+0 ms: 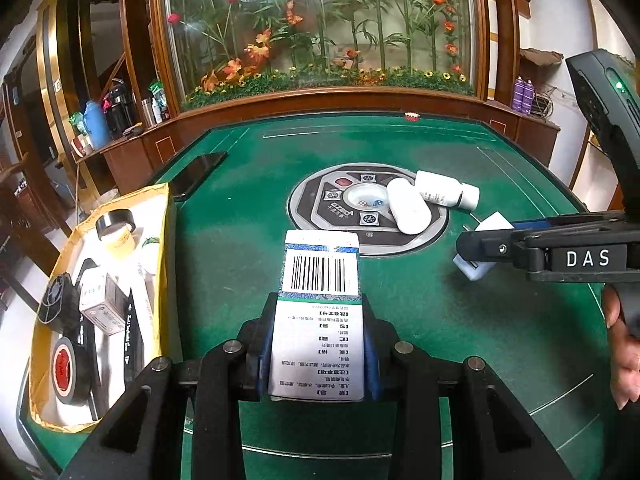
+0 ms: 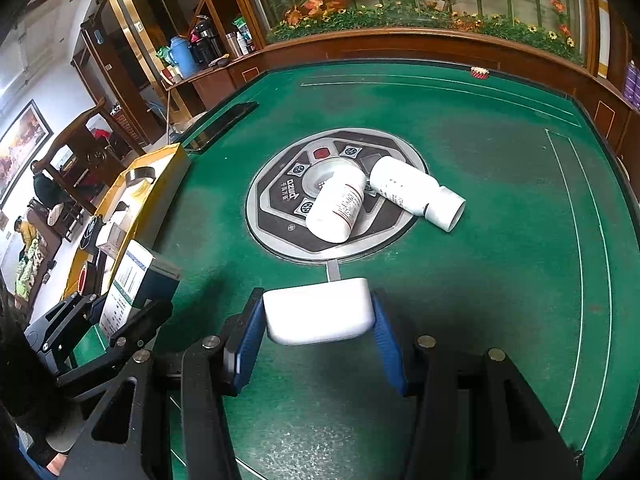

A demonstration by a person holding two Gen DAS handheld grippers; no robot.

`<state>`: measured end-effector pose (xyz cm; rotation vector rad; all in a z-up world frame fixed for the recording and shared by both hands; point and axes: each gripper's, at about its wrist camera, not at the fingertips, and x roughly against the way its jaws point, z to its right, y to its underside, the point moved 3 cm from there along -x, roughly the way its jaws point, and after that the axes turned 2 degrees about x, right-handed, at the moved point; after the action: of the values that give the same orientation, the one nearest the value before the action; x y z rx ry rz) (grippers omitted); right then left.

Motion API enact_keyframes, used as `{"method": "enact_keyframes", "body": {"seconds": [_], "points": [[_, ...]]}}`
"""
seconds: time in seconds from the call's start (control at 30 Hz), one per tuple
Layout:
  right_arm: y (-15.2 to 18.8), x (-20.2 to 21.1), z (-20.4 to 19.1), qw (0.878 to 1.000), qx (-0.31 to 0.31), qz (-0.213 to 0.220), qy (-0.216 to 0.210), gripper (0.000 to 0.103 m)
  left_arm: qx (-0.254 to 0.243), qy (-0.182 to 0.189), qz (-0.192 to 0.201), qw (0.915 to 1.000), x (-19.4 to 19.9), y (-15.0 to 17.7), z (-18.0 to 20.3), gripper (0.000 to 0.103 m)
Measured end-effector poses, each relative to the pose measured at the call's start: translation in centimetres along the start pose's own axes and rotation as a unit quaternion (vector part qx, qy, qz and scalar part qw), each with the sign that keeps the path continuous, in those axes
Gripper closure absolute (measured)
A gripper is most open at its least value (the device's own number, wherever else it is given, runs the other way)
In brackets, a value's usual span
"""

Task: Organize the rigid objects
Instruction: 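Lift the medicine box and white charger toward the tray with both grippers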

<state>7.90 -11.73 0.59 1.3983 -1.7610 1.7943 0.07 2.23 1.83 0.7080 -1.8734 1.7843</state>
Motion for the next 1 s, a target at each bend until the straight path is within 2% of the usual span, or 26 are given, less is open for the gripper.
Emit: {"method": "enact_keyframes", "body": {"seconds": [0.27, 0.53, 0.73, 0.9, 1.0], "points": [[0.0, 0.1, -0.1, 1.0, -0.001, 0.002, -0.005, 0.052, -0.005, -0.011, 0.012, 0.9999, 0.9, -0.4, -0.2, 0.066], [-0.1, 0.2, -0.4, 1.0, -0.003, 0.008, -0.017, 0.052, 0.014, -0.016, 0.033, 0.9992, 2.4, -1.0, -1.8, 0.066], [-0.2, 0.4, -1.8, 0.998, 0.007, 0.022, -0.051, 0.052, 0.053, -0.03, 0.045, 0.9971, 3.3, -1.1, -5.3, 0.066], [0.0, 0.5, -4.1, 0.997, 0.029, 0.03, -0.072, 0.052, 0.095, -0.05, 0.042, 0.9934, 3.2, -0.4, -9.2, 0.066], [-0.3, 0.5, -5.8, 0.994, 0.034, 0.032, -0.1, 0.052, 0.119, -0.065, 0.036, 0.9901, 3.0, 0.4, -11.7, 0.066]]}}
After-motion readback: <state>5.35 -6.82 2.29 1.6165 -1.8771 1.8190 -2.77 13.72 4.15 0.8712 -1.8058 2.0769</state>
